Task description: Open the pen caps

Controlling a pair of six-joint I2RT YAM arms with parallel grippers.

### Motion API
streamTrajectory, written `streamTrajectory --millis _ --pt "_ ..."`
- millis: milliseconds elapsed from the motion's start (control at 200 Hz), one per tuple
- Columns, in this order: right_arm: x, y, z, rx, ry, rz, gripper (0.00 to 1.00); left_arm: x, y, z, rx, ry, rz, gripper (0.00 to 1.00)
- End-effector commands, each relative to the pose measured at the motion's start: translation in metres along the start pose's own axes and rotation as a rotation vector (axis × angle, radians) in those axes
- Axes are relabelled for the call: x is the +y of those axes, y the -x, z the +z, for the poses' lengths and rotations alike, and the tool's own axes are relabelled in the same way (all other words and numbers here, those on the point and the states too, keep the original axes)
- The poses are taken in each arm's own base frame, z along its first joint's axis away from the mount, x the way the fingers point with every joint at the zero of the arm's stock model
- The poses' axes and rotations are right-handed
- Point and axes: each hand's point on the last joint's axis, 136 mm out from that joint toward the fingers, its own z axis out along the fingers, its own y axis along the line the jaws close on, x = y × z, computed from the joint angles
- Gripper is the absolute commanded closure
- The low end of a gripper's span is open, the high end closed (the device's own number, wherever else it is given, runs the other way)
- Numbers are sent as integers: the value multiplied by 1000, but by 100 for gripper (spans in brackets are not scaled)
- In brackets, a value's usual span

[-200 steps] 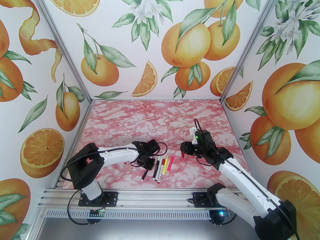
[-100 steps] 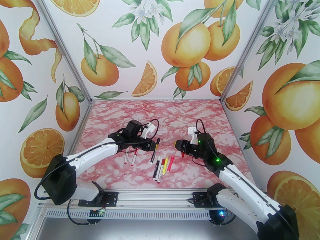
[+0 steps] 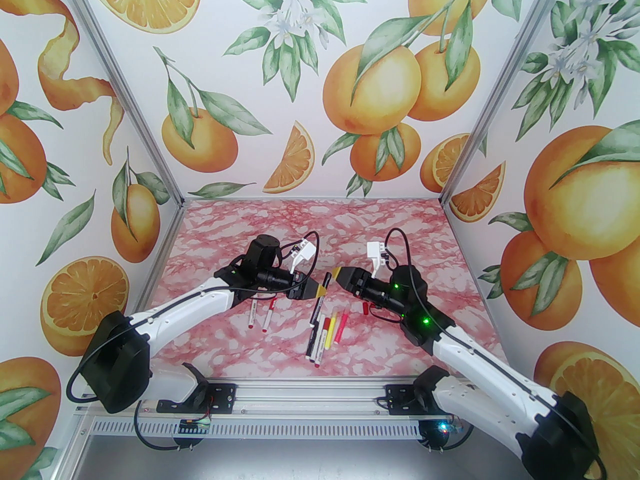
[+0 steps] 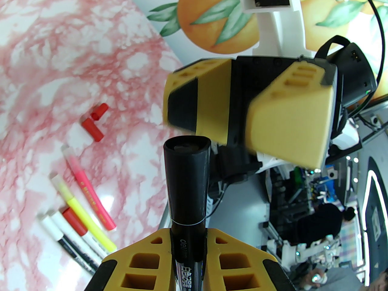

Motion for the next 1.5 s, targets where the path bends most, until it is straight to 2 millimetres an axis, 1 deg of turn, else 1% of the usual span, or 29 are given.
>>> streamTrajectory --millis 0,85,215,345,475,615,675,796,861,941,986,1036,1116,1221,1356,1491 --pt "24 11 6 -37 60 -29 53 -12 4 -2 -13 -52 37 81" --pt "27 9 10 -32 67 -36 53 -11 2 0 -5 -51 31 81" --pt "32 6 16 -25 67 -49 58 -8 -2 5 5 -50 23 81" --pt "30 5 18 -27 52 -58 63 -11 -6 9 20 -64 30 81" --pt "27 7 17 -39 28 -66 70 -8 -13 12 45 -62 22 81" --pt "23 6 17 -37 13 -68 72 -9 -19 13 61 -73 21 81" --pt "22 6 17 -39 11 -68 76 -9 -19 13 60 -72 20 80" --pt "22 6 17 -36 12 -68 79 -10 -16 12 50 -72 27 81" --pt "22 5 17 -35 10 -67 82 -11 -13 13 43 -74 29 81" --pt "22 6 16 -38 9 -67 85 -12 -11 13 37 -82 24 79" --pt "22 6 15 -44 7 -68 86 -13 -10 14 31 -85 22 76" --pt "22 7 14 -50 6 -68 86 -13 -8 13 20 -88 16 69" --pt "23 9 12 -61 8 -69 86 -19 -1 14 -13 -113 10 64" --pt "24 9 13 -62 17 -66 86 -28 1 19 -27 -138 19 63" --pt "27 8 15 -57 39 -53 86 -30 2 21 -32 -135 29 63" --pt "29 7 17 -57 64 -43 87 -31 1 23 -25 -141 26 65"
